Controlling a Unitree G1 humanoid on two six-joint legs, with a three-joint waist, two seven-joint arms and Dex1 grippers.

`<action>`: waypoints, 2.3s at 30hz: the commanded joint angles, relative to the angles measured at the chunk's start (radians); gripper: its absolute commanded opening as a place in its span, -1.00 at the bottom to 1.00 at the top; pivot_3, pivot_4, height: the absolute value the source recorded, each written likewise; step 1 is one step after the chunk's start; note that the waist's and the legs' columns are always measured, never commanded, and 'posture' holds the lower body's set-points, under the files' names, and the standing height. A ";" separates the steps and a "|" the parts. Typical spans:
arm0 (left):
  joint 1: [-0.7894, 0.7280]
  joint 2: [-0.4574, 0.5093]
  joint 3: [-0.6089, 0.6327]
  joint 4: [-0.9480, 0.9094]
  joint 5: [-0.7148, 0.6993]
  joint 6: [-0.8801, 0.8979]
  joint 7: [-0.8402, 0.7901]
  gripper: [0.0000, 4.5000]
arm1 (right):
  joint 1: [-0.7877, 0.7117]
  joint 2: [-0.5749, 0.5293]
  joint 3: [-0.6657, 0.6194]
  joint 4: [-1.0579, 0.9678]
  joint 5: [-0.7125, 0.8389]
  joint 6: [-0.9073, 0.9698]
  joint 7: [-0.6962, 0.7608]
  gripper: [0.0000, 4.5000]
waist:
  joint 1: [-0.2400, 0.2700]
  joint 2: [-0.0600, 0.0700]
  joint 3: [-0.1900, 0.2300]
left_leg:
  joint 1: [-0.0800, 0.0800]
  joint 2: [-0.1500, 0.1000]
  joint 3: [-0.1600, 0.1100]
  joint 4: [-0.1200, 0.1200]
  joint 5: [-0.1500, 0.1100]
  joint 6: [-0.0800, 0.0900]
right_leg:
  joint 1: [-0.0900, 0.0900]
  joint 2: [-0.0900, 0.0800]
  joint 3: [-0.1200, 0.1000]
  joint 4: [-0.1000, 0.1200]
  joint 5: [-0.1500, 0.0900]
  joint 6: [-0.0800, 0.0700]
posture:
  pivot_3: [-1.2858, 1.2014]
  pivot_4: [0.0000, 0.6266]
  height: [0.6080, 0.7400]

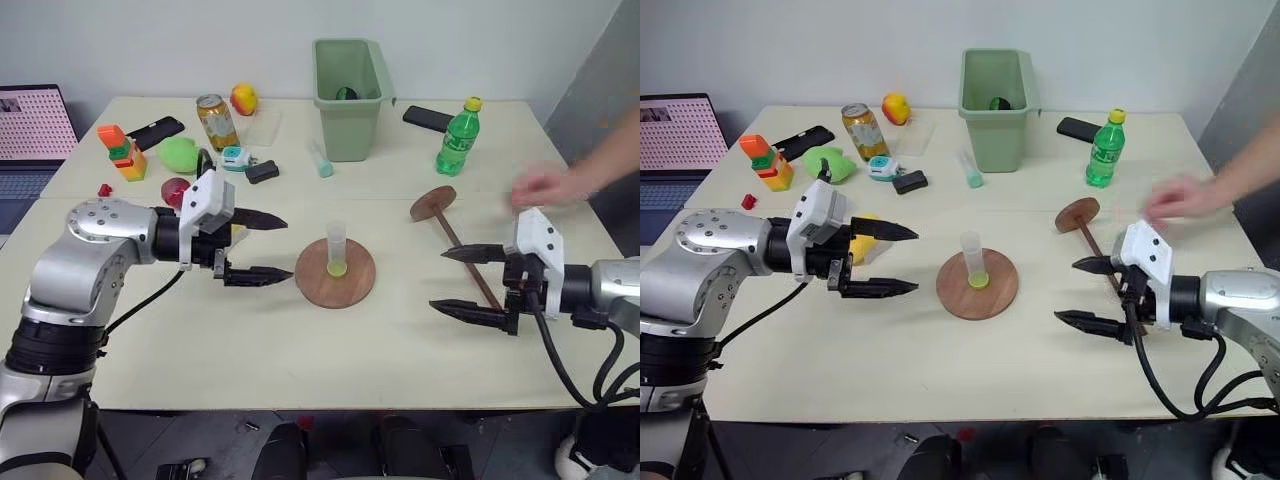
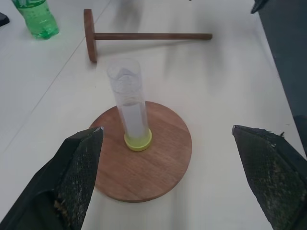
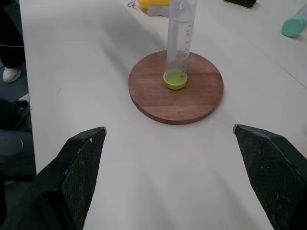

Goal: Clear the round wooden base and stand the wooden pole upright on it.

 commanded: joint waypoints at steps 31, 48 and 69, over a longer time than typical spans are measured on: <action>-0.011 -0.032 -0.023 -0.006 0.039 -0.034 0.015 1.00 | -0.088 0.009 -0.002 0.009 0.069 0.023 -0.020 0.98 | -0.002 0.000 0.000 | 0.000 0.000 0.000 0.000 0.000 0.000 | 0.000 0.000 0.000 0.000 0.000 0.000 | 0.03 -0.52 1.00; -0.155 -0.500 -0.185 0.401 0.300 -0.189 0.395 0.92 | -0.187 0.077 0.030 -0.032 0.104 0.054 -0.125 1.00 | 0.005 -0.001 0.000 | -0.001 -0.001 0.000 0.002 0.000 0.000 | 0.000 -0.001 0.000 0.000 0.000 0.000 | 0.03 -0.52 1.00; -0.307 -0.480 0.128 0.667 0.326 -0.277 0.823 -0.45 | -0.212 0.141 0.092 0.004 0.080 0.024 -0.157 1.00 | 0.003 -0.001 -0.001 | -0.001 -0.002 -0.001 0.003 0.000 0.000 | 0.000 -0.002 -0.001 0.001 0.000 0.001 | 0.03 -0.52 1.00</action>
